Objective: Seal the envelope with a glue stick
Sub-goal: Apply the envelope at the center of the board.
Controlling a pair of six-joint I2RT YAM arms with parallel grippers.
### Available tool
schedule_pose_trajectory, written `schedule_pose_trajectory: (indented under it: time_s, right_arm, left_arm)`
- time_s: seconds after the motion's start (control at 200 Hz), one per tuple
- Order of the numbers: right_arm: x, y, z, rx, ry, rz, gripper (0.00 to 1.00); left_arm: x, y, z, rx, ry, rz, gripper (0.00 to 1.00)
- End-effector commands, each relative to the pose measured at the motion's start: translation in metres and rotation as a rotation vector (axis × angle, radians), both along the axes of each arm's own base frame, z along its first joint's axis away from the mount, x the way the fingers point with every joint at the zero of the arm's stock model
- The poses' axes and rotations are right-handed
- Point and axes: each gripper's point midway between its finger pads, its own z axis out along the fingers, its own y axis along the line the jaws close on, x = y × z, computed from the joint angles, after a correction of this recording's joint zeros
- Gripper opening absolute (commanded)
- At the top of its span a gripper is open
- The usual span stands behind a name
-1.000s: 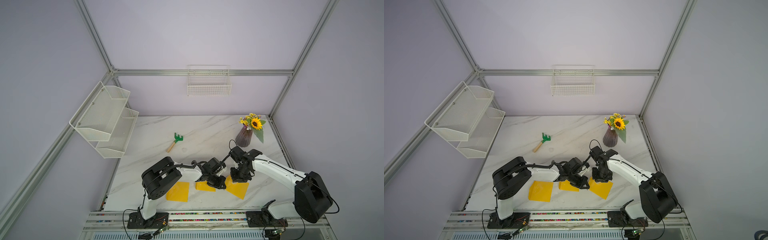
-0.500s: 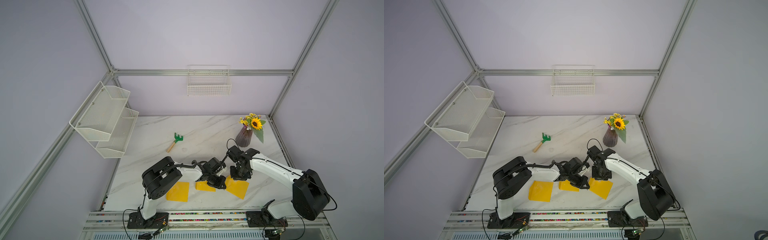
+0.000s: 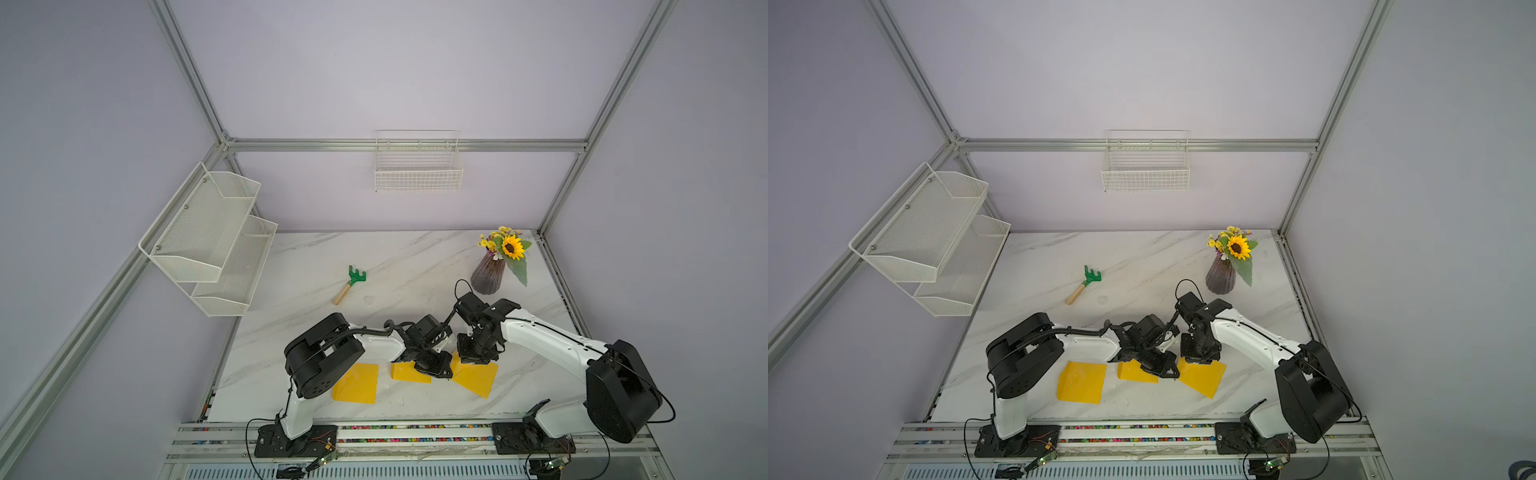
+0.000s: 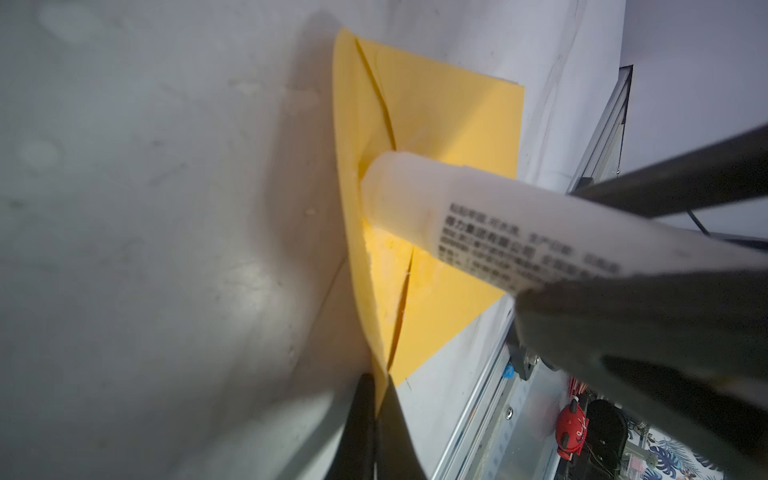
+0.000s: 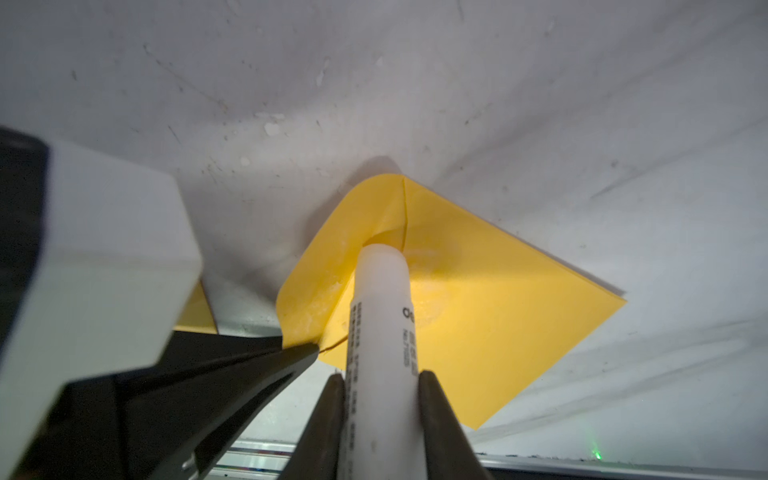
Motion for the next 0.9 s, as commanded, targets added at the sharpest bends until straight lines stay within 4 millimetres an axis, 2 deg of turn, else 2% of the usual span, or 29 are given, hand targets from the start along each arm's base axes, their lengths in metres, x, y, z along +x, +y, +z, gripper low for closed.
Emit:
schedule_pose_trajectory:
  time_s: [0.0,0.125,0.225,0.335,0.445,0.59,0.745,0.895]
  right_arm:
    - [-0.011,-0.039,0.005,-0.218,0.027,0.006,0.0]
    - [-0.015,-0.04,0.005,-0.22,0.053,0.005,0.0]
    - [-0.022,-0.017,-0.009,-0.098,0.115,0.028,0.0]
    - [-0.031,0.011,-0.014,0.061,0.171,0.036,0.0]
    - [-0.032,0.02,-0.011,0.103,0.192,0.039,0.0]
    - [-0.025,0.015,-0.007,0.104,0.177,0.026,0.0]
    - [-0.022,-0.036,-0.004,-0.193,0.16,0.043,0.0]
    - [-0.022,-0.044,-0.006,-0.253,0.185,0.041,0.0]
  left_arm:
    - [0.002,0.0,-0.004,0.028,-0.038,-0.007,0.0]
    - [0.002,-0.001,-0.004,0.027,-0.041,-0.011,0.0]
    - [0.002,-0.001,-0.004,0.028,-0.044,-0.012,0.0]
    - [-0.001,-0.002,-0.004,0.028,-0.044,-0.026,0.0]
    - [0.0,-0.003,-0.003,0.026,-0.053,-0.027,0.0]
    - [-0.001,-0.003,-0.004,0.028,-0.057,-0.034,0.0]
    - [-0.002,-0.002,-0.004,0.032,-0.06,-0.039,0.0]
    - [-0.004,-0.003,-0.004,0.028,-0.062,-0.05,0.0]
